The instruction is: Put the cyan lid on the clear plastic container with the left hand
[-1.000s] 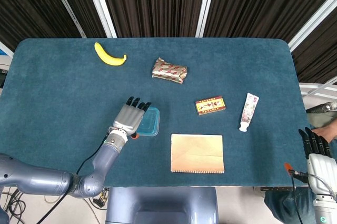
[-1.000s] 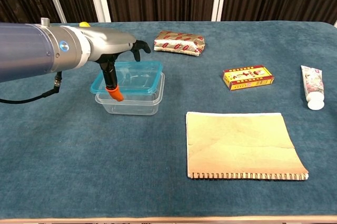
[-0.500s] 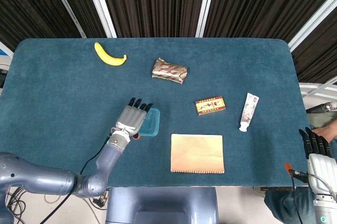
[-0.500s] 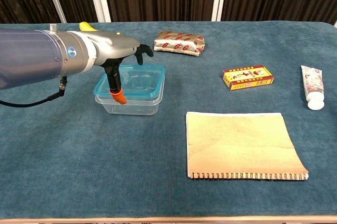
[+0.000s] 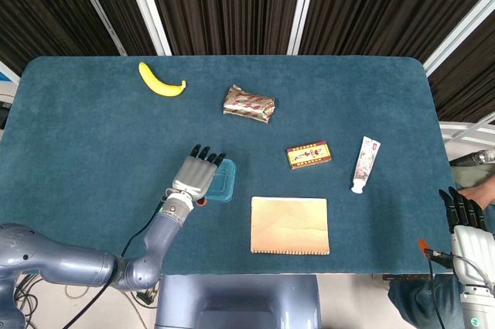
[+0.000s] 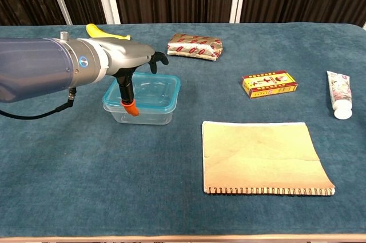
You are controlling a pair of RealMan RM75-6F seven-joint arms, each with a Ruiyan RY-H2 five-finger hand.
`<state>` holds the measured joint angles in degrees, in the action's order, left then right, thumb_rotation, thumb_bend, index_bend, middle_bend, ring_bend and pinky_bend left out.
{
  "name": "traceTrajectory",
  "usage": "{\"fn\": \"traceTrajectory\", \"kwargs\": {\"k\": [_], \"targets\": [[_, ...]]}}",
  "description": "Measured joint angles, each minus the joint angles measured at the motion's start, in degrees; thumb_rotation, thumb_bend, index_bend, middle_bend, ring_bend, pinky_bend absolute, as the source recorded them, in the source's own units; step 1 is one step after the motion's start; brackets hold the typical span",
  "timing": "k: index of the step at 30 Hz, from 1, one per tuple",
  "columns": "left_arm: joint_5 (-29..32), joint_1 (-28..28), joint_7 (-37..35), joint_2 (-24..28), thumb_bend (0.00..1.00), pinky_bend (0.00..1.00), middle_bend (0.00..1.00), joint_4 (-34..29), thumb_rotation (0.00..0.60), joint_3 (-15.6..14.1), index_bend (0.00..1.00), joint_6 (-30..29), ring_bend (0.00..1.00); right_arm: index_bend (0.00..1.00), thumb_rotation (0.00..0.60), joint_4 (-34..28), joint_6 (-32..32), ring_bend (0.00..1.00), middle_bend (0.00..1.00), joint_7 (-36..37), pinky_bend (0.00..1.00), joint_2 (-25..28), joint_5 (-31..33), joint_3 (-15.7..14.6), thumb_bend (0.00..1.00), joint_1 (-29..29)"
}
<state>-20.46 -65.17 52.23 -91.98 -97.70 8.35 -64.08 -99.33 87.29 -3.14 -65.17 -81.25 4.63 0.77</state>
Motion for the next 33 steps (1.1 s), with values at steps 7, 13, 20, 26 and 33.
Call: {"fn": "traceTrajectory", "kwargs": {"k": [7, 13, 20, 26, 33], "targets": [[0.59, -0.08, 0.39, -0.43, 0.14, 0.0, 0.23, 0.41, 0.6, -0.07, 0.05, -0.08, 0.0, 0.03, 0.6, -0.03, -0.04, 0.0, 0.0, 0.02, 0.0, 0.0, 0.05, -0.02, 0.27, 0.02], [0.71, -0.05, 0.64, -0.7, 0.14, 0.0, 0.23, 0.82, 0.6, -0.22, 0.05, -0.16, 0.0, 0.03, 0.6, -0.04, -0.07, 0.0, 0.0, 0.05, 0.0, 0.02, 0.07, 0.0, 0.27, 0.0], [0.29, 0.14, 0.68, -0.95, 0.14, 0.0, 0.23, 1.11, 0.6, -0.35, 0.05, -0.46, 0.0, 0.03, 0.6, -0.11, -0.07, 0.0, 0.0, 0.1, 0.0, 0.04, 0.13, 0.03, 0.27, 0.0], [-0.18, 0.32, 0.66, -1.14, 0.14, 0.0, 0.22, 1.21, 0.6, -0.19, 0.04, -1.06, 0.0, 0.03, 0.6, -0.13, -0.2, 0.0, 0.0, 0.15, 0.0, 0.07, 0.18, 0.0, 0.27, -0.02], [-1.21, 0.56, 0.88, -1.24, 0.13, 0.0, 0.16, 0.68, 0.6, 0.0, 0.03, -2.09, 0.0, 0.03, 0.6, -0.12, -0.29, 0.0, 0.0, 0.07, 0.0, 0.06, 0.24, -0.02, 0.27, -0.05]]}}
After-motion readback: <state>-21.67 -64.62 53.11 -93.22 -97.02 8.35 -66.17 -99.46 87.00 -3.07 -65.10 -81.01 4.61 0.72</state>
